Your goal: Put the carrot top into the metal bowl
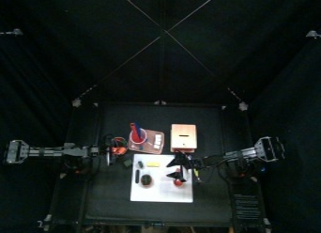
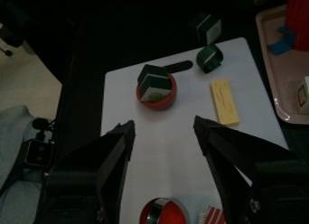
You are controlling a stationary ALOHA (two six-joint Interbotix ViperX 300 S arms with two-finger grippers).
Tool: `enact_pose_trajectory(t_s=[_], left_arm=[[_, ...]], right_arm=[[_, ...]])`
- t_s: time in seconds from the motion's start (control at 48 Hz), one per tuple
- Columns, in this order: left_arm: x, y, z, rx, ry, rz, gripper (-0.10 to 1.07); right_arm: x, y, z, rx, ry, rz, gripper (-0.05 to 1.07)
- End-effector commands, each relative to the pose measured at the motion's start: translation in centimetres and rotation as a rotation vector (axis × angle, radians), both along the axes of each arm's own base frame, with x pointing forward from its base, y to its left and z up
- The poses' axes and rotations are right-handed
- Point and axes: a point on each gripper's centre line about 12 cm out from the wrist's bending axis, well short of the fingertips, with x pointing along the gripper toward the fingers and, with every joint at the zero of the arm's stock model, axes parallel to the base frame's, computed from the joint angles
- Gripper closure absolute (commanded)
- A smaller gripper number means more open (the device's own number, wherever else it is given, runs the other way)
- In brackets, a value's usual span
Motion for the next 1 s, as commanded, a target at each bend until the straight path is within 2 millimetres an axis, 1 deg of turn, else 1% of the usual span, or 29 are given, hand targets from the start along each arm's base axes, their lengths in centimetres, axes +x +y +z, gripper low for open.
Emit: enact_pose_trajectory(t_s=[0.0, 0.5, 0.708, 0.875, 0.979], left_arm=[[0.5, -0.3, 1.2, 0.016, -0.058, -0.021, 0.04], [0.4, -0.8, 1.0, 0.014, -0.056, -0.045, 0.04], [0.4, -0.8, 0.9, 0.005, -0.055, -0.041, 0.04], [0.2, -1.0, 0.3, -0.019, -0.041, -0.040, 0.04], [0.0, -1.0, -0.1, -0.030, -0.031, -0.036, 0.04]], right_arm=[[0.4, -0.2, 1.3, 0.001, -0.033, -0.008, 0.14], [0.7, -0.6, 1.6, 0.002, -0.035, -0.023, 0.14], [1.0, -0.8, 1.8, 0.034, -0.039, -0.049, 0.14], [1.3, -0.9, 2.3, 0.024, -0.053, -0.047, 0.14], [1.2, -1.0, 2.2, 0.011, -0.049, -0.043, 0.14]])
